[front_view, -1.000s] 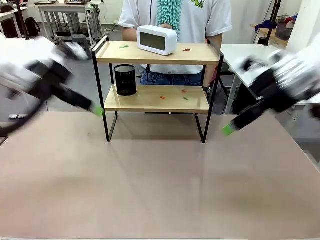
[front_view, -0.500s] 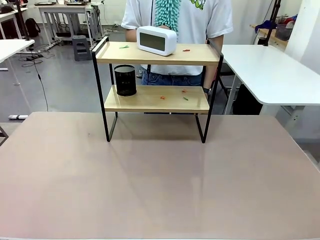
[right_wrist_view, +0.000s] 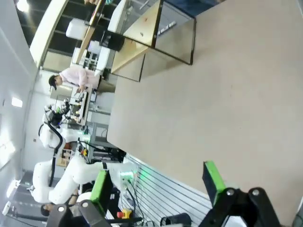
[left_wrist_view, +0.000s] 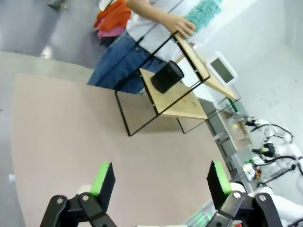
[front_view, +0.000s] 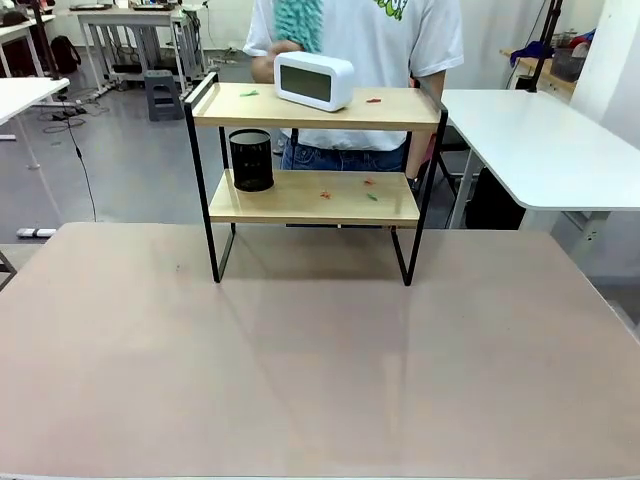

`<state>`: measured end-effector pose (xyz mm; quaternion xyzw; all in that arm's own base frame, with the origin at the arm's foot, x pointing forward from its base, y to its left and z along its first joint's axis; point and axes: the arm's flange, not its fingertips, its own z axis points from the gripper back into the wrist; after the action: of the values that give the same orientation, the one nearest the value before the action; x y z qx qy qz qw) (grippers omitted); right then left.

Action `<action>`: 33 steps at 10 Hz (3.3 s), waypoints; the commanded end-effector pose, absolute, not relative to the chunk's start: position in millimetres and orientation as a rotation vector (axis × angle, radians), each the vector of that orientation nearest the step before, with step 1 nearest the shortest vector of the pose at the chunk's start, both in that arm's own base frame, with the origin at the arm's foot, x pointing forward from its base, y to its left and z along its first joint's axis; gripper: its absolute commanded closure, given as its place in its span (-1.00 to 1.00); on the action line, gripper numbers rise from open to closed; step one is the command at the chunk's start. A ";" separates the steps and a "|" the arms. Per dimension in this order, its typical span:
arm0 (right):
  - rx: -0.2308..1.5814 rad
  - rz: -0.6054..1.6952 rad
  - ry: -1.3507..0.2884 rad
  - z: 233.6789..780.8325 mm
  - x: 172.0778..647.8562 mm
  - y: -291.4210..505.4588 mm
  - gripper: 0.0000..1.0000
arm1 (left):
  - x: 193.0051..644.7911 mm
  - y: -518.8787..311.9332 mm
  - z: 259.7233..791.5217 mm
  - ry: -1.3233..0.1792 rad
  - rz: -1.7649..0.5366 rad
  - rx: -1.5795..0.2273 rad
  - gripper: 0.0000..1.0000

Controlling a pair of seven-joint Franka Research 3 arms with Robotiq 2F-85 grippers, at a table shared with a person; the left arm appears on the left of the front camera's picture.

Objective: Clean the shelf.
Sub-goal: Pick up the Duster from the human.

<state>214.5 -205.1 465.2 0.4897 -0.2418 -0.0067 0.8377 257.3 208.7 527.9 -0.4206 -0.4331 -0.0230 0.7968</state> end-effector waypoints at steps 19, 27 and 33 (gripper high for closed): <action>1.037 0.016 -0.552 469.9 207.5 -207.3 -1.00 | 525.2 94.6 558.3 -0.332 0.106 -1.247 -1.00; 1.037 0.016 -0.552 469.9 207.5 -207.3 -1.00 | 534.9 62.0 547.3 -0.265 0.110 -1.281 0.16; 1.037 0.016 -0.552 469.9 207.5 -207.3 -1.00 | 532.6 55.9 545.4 -0.277 0.088 -1.266 1.00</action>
<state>205.6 -207.6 467.5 0.4881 -0.2484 -0.0023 0.8367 537.8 60.5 542.7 -0.5865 -0.1220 0.0376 0.7999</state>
